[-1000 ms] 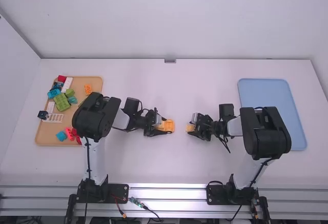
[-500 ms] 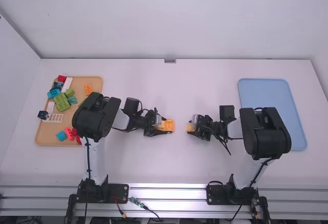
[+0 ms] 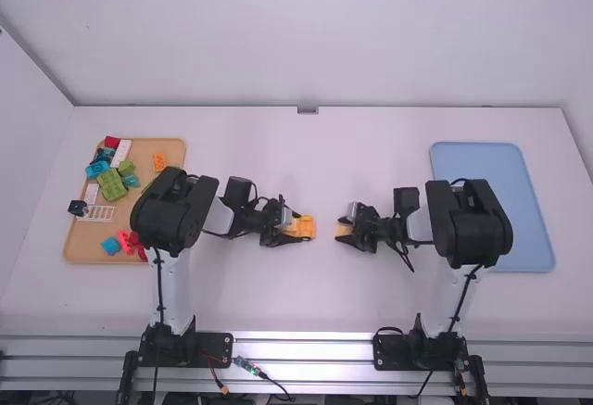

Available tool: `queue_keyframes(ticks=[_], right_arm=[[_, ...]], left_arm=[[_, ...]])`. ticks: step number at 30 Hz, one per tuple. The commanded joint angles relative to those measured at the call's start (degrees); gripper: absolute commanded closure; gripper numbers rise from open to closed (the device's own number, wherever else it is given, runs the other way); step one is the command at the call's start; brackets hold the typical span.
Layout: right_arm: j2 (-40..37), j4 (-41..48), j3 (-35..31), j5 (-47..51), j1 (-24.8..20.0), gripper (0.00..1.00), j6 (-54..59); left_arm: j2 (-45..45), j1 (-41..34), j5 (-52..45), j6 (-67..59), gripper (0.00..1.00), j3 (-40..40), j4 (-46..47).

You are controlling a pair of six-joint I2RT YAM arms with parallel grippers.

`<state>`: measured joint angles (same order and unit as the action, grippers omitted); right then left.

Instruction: Assemble lego blocks to make yellow taxi

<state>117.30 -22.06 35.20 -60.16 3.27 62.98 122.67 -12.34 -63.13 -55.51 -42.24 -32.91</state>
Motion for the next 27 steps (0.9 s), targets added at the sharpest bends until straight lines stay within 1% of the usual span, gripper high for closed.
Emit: queue_keyframes(ticks=[1, 6, 10, 12, 14, 15, 16, 20, 27], right_arm=[[1.2, 0.4, 0.5, -3.1, -1.4, 0.49, -0.2], [0.5, -0.8, -1.1, -3.0, -1.8, 0.45, -0.2], [-1.6, -1.1, -2.3, -2.4, -1.7, 0.45, -0.2], [-2.5, -1.2, -2.8, -1.2, -1.7, 0.46, -0.2], [-2.7, -1.7, -3.3, -0.6, -1.7, 0.53, -0.2], [-2.7, -1.8, -3.4, -0.6, -1.7, 0.53, -0.2], [-2.7, -1.9, -3.5, -0.7, -1.7, 0.56, -0.2], [-2.7, -1.5, -3.2, -1.5, -1.7, 0.56, -0.2], [-2.7, 2.3, -0.8, -1.4, -1.7, 0.54, -0.2]], left_arm=[[0.4, -0.4, 2.8, -0.9, 0.59, 0.9, 0.5], [0.4, -0.4, 2.8, -0.9, 0.60, 1.0, 0.0], [0.4, -0.4, 2.8, -0.9, 0.60, 1.0, 0.0], [0.4, -0.4, 2.8, -0.9, 0.60, 1.1, -0.1], [0.4, -0.4, 2.8, -0.9, 0.60, 0.9, 0.0], [0.4, -0.4, 2.8, -0.9, 0.60, 0.9, 0.0], [0.4, -0.4, 2.8, -0.9, 0.60, 0.9, 0.1], [0.4, -0.4, 2.8, -0.9, 0.60, 1.1, -0.1], [0.4, -0.4, 2.8, -0.9, 0.61, 1.1, -0.1]])
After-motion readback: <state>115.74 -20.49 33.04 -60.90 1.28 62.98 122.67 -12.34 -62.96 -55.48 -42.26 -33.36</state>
